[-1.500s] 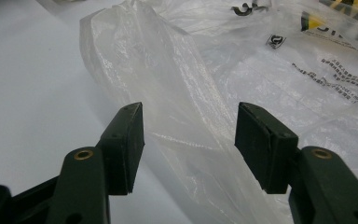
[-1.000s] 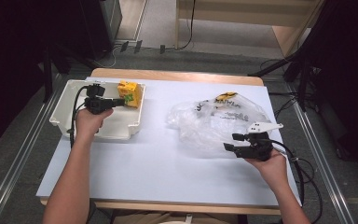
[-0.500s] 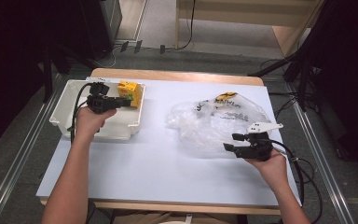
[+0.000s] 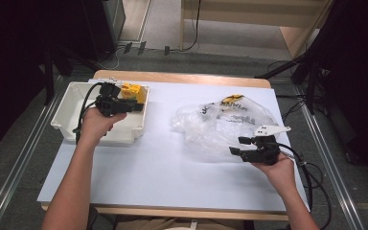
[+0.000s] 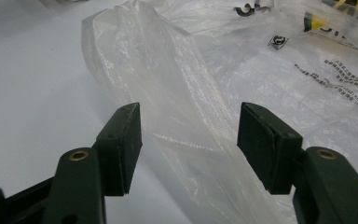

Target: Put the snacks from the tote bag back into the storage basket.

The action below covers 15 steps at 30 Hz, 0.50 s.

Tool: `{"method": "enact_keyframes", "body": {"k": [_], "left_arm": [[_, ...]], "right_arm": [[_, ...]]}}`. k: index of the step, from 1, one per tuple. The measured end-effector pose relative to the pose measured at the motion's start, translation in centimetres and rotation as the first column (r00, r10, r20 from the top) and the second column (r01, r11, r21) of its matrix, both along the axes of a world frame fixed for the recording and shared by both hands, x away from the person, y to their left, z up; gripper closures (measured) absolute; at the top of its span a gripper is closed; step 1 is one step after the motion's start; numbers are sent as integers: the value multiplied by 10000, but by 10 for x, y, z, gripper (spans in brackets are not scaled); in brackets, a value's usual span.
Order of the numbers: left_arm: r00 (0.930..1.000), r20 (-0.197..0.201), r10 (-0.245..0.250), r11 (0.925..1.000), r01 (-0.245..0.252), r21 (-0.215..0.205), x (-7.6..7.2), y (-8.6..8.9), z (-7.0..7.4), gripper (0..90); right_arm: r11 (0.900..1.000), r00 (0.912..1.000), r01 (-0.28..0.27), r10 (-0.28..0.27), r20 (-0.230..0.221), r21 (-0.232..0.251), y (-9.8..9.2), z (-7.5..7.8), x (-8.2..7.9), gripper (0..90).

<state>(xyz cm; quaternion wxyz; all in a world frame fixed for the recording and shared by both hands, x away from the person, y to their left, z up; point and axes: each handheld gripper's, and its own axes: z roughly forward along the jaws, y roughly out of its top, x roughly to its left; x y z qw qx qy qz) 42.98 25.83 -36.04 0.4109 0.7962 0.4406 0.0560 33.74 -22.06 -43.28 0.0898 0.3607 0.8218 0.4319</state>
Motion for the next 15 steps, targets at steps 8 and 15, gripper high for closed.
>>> {"method": "enact_keyframes", "body": {"k": [8, 15], "left_arm": [[9992, 86, -389, 9992, 389, -37, -8, -16, 8, 523], [9974, 113, -707, 9974, 709, -158, -15, -28, 12, 475]], "right_arm": [[9999, 10000, 10, -10, 6, 107, 0, 0, 2, 406], [9998, 10000, -20, 20, 24, 179, 1, 0, 4, 405]]}}
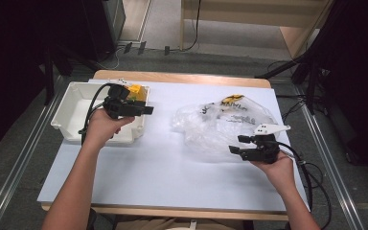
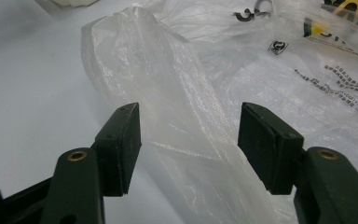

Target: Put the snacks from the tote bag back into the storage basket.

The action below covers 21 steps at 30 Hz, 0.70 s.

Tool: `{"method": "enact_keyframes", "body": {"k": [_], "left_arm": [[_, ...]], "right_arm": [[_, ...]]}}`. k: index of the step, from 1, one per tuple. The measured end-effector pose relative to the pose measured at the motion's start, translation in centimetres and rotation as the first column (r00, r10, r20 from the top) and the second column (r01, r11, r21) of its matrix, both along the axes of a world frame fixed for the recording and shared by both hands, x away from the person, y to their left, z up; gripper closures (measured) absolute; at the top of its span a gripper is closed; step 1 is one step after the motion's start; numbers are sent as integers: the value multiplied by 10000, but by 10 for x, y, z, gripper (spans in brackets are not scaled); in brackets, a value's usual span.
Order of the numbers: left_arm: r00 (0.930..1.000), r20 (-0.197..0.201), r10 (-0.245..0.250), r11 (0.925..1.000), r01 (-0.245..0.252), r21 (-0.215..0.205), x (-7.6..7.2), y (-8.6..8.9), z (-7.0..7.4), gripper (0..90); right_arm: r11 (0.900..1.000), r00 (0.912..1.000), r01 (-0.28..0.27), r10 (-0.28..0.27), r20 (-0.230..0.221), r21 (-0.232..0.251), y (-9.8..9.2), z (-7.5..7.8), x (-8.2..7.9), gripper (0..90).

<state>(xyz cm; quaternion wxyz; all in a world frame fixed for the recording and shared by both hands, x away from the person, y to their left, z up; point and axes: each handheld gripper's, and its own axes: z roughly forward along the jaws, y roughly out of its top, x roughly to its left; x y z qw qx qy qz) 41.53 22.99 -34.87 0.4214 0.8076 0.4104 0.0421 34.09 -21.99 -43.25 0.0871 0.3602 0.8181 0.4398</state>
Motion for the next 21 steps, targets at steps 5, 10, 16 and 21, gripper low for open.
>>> {"method": "enact_keyframes", "body": {"k": [5, 10, 16, 21], "left_arm": [[9998, -94, -197, 9998, 197, -14, -2, -7, 0, 444], [9988, -80, -478, 9988, 477, -55, -5, -17, 0, 428], [9952, -141, -972, 9947, 966, -363, -9, -32, 1, 406], [9921, -7, -1255, 9920, 1255, -126, -13, -45, 2, 406]], "right_arm": [[10000, 10000, 2, -2, -26, 16, 1, 0, 0, 405], [10000, 10000, -15, 15, -4, 20, 1, 0, 1, 405], [9999, 10000, -55, 54, 22, 122, 2, 1, 0, 399], [9998, 9999, -111, 111, 62, 139, 2, 1, 0, 400]]}}
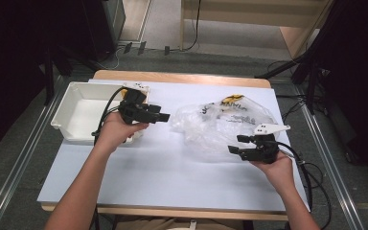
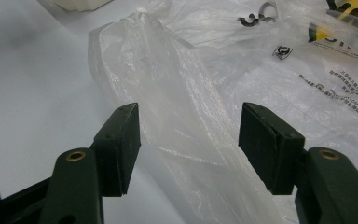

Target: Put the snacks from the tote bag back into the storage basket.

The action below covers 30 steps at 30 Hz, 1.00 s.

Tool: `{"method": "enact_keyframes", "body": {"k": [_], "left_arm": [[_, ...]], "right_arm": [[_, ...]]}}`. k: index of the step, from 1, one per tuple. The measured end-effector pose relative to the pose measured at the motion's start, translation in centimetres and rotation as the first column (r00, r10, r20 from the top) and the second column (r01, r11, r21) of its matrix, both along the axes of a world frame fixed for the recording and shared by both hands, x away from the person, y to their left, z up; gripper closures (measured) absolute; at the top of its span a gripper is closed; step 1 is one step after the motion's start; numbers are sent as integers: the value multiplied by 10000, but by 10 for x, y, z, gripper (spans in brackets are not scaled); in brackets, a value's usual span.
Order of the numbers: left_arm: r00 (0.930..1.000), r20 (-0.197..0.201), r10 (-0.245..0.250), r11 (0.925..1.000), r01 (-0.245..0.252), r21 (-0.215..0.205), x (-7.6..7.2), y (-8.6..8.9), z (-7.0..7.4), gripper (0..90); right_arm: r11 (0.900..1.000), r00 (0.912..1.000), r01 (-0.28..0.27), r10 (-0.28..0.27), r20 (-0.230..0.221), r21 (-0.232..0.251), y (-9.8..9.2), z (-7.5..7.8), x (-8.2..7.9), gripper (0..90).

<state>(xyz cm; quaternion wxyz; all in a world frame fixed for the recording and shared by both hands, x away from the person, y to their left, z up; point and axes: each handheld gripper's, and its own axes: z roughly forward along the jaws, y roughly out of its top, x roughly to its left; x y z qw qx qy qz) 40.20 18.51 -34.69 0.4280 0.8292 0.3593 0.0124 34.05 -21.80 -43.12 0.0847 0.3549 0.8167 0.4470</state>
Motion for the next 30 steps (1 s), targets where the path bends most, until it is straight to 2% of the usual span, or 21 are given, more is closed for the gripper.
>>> {"method": "enact_keyframes", "body": {"k": [13, 17, 21, 24, 26, 30], "left_arm": [[9977, 135, -670, 9973, 665, 324, -7, -34, -15, 405], [9952, 141, -967, 9939, 958, 540, -11, -44, -22, 406], [9929, 110, -1184, 9914, 1175, 574, -14, -52, -28, 405], [9911, -49, -1333, 9907, 1334, 278, -16, -59, -32, 406], [9899, 81, -1418, 9889, 1413, 453, -19, -63, -36, 407], [9864, -63, -1640, 9845, 1640, 624, -22, -69, -41, 406]], "right_arm": [[10000, 9999, -100, 100, -26, 6, 2, -1, 0, 397], [9999, 9999, -118, 118, 0, -6, 2, -1, 0, 397], [9999, 9999, -131, 131, -16, -32, 2, -1, -1, 397], [9998, 9998, -176, 175, -35, -49, 3, -2, 0, 397], [9998, 9998, -198, 198, -48, -64, 3, -2, 0, 397], [9997, 9997, -227, 227, -56, -50, 3, -2, -1, 396]]}}
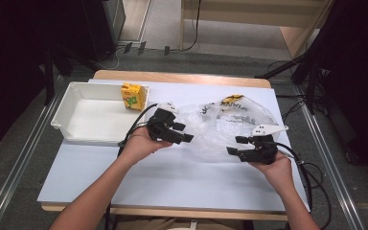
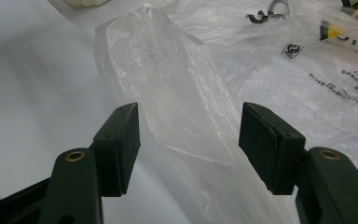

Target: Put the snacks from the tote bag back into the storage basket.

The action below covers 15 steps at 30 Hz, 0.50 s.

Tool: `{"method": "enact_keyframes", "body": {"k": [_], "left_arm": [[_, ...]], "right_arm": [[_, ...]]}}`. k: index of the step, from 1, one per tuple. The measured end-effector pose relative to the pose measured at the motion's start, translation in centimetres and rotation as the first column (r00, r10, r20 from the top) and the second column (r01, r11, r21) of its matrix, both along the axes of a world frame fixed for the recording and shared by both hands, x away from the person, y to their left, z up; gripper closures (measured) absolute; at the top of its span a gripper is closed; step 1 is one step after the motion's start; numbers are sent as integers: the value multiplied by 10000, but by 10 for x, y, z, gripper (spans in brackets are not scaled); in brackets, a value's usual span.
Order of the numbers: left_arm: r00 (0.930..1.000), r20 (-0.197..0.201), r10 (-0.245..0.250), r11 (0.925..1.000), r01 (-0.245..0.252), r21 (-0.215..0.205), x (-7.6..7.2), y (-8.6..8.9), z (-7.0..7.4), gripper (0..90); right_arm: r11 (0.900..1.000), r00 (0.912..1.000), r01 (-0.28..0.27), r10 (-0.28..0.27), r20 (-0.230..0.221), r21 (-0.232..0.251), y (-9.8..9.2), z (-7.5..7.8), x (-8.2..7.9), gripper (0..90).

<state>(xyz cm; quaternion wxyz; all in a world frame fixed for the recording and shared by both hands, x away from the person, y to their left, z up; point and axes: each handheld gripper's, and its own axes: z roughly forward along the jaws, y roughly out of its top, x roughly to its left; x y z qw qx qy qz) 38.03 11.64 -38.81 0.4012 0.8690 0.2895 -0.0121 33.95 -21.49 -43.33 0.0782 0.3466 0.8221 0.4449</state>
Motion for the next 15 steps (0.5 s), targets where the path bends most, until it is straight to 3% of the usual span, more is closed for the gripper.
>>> {"method": "enact_keyframes", "body": {"k": [15], "left_arm": [[9999, 87, -97, 9997, 95, 203, -1, -3, -6, 404]], "right_arm": [[9999, 10000, -10, 9, -74, -112, 1, -1, -1, 396]]}}
